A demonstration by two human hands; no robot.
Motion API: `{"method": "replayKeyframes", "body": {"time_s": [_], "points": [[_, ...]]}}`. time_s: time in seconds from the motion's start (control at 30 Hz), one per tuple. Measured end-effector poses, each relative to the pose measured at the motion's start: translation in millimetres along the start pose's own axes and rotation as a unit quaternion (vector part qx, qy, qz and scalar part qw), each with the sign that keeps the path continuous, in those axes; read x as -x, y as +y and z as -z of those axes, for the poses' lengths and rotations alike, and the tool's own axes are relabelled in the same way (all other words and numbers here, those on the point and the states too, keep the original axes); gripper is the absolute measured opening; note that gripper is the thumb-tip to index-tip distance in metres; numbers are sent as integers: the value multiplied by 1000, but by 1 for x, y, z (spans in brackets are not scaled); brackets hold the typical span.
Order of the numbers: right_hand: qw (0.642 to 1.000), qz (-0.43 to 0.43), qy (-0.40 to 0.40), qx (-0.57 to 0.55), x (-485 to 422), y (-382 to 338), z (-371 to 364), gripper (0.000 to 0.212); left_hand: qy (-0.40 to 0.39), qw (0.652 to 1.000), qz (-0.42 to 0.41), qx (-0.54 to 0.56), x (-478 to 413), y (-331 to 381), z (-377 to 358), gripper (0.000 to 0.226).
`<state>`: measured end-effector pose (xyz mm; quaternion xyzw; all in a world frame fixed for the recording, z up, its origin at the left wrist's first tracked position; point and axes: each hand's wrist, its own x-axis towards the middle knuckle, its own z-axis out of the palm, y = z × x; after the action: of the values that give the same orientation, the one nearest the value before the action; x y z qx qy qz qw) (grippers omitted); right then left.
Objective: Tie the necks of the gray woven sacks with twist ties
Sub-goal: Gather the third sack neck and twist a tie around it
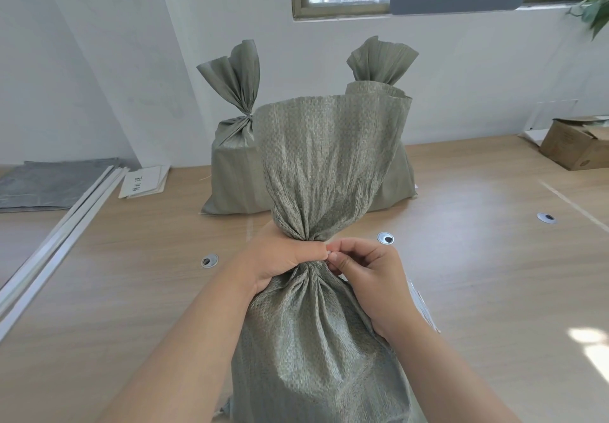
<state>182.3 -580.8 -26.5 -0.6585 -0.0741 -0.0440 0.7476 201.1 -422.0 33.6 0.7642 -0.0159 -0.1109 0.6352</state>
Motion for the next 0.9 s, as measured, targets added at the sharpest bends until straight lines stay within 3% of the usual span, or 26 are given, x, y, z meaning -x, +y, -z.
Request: {"method": "replayKeyframes", "body": {"time_s": [0.37,0.57,0.67,0.9], "points": [[1000,-9,-20,0,2,-2,4,26,13,1000,14,-2,4,-1,2,24],[999,-36,-31,0,2,-3,6,11,7,1000,5,9,8,-1,1,25],[999,-27,-46,13,3,-3,6,10,-7,1000,7,13,8,-2,2,35],[996,-9,-82,30,4,-6,10,13,-20,1000,11,12,8,-5,2,27]]}}
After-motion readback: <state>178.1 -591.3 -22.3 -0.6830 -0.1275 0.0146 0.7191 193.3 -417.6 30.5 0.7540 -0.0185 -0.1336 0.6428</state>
